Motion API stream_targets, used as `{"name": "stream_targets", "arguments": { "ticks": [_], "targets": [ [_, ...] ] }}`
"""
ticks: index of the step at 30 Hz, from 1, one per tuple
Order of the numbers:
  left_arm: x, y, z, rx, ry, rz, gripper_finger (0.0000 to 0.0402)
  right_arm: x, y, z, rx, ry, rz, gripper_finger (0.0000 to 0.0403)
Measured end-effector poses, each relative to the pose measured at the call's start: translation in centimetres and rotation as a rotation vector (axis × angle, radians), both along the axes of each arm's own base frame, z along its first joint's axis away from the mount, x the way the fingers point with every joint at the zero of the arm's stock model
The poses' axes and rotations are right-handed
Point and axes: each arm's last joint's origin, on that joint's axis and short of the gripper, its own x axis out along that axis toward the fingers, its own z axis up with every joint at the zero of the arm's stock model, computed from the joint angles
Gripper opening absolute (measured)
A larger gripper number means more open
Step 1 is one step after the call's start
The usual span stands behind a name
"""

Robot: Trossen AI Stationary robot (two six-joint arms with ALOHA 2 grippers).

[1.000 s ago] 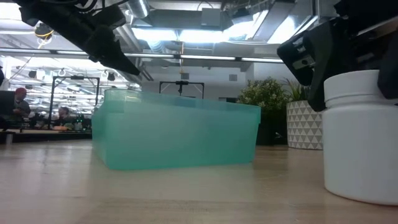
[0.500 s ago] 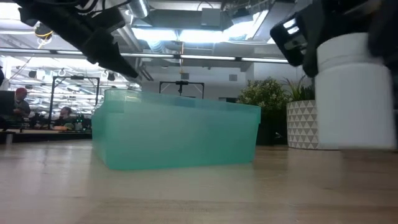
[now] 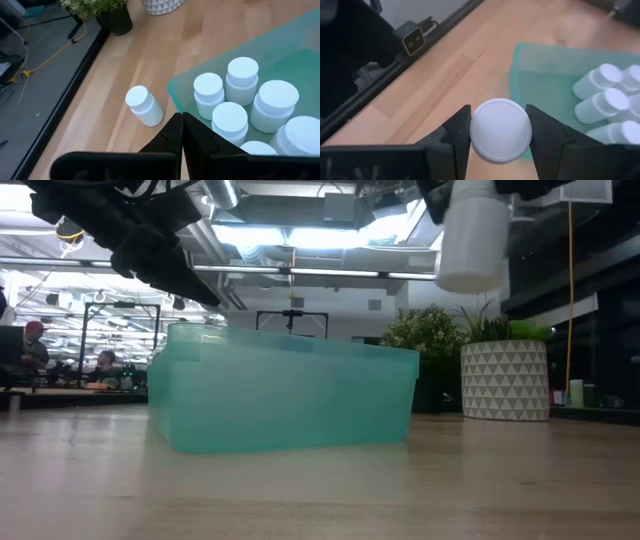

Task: Pick and place pill bottles into a basket
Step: Put the white medicine bottle into the green bin

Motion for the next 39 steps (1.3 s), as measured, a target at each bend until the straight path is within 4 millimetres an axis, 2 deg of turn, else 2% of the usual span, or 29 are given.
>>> {"name": "stream_targets", "arguments": {
  "ticks": [5,11,16,23,27,39],
  "targets": [
    [0.0,0.0,0.0,-0.021,-0.014,0.006,0.0005,0.6,-2.4,0.4,0.014,-0.004,-0.024,0.0152],
    [0.1,0.0,0.2,-0.019,-0.029,0.014,0.0002,1.3,-3.9,0.1,-0.002,-0.014,-0.05,0.0152],
    [0.3,0.0,0.5,-0.012,-0.072,0.028,0.0005,2.1,-4.2,-0.3,-0.014,-0.051,-0.053,0.0152],
    [0.4,0.0,0.6,-0.012,-0.084,0.028,0.0012,3.6,-4.3,-0.4,-0.046,-0.013,-0.047,0.0152],
    [0.4,0.0,0.6,-0.012,-0.086,0.028,0.0008,4.8,-4.6,0.0,-0.054,-0.004,-0.058,0.0152],
    [0.4,0.1,0.7,0.07,-0.06,0.008,0.0008,9.1,-5.6,-1.1,-0.112,0.051,-0.068,0.0152]
  ]
}}
